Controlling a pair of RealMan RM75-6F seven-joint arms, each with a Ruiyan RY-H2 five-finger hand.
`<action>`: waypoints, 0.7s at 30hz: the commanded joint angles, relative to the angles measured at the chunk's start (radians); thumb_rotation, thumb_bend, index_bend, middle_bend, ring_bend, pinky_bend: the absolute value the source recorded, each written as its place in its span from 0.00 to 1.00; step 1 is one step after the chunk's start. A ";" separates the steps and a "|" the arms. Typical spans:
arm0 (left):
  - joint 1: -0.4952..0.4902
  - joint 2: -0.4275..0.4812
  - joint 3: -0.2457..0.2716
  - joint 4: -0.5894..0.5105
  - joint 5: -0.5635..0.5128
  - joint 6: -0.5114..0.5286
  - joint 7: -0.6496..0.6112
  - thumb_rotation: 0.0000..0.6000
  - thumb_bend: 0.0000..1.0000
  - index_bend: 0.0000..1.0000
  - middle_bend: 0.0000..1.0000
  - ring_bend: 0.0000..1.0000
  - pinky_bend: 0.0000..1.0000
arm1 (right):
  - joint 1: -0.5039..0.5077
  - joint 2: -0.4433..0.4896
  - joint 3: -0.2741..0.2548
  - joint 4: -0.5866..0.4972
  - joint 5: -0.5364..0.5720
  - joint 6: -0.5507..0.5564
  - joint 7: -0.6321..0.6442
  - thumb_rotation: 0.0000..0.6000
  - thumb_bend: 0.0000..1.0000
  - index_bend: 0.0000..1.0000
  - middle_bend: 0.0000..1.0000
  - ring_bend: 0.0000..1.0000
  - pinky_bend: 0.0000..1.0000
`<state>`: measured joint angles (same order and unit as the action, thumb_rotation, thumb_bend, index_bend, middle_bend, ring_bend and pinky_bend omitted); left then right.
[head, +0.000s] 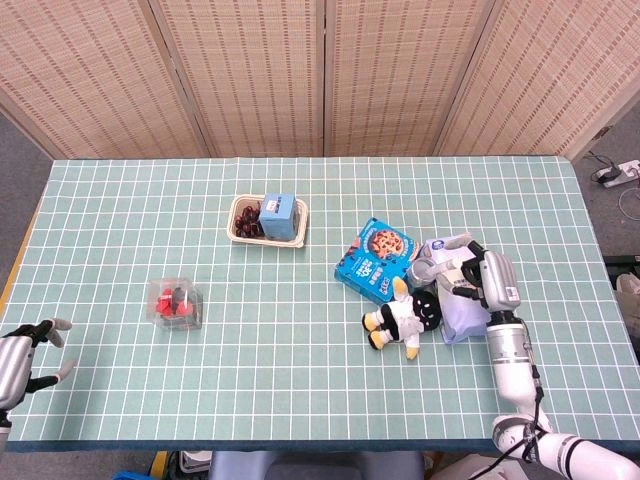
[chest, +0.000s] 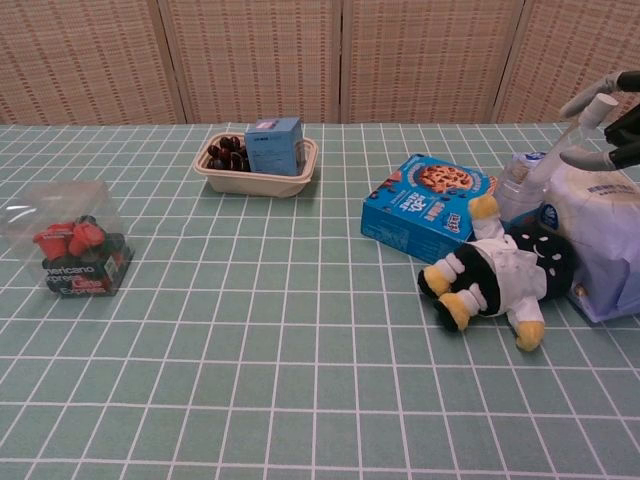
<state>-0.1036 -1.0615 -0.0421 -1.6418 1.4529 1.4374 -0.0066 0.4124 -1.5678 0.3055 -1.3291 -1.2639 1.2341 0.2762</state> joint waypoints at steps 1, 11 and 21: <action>0.000 0.001 0.000 -0.001 0.000 0.000 -0.001 1.00 0.22 0.46 0.51 0.44 0.55 | 0.004 -0.005 -0.003 -0.004 -0.001 -0.003 -0.005 1.00 0.20 0.42 1.00 1.00 1.00; 0.002 0.006 -0.001 -0.004 -0.001 0.001 -0.005 1.00 0.22 0.46 0.51 0.44 0.55 | 0.008 -0.022 -0.014 0.008 0.000 -0.008 0.001 1.00 0.34 0.54 1.00 1.00 1.00; 0.001 0.006 -0.001 -0.005 -0.002 -0.002 -0.001 1.00 0.22 0.46 0.51 0.44 0.55 | 0.000 -0.018 -0.012 0.006 -0.008 0.019 -0.001 1.00 0.42 0.62 1.00 1.00 1.00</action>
<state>-0.1031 -1.0558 -0.0430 -1.6467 1.4509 1.4350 -0.0074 0.4136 -1.5875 0.2929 -1.3213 -1.2699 1.2509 0.2750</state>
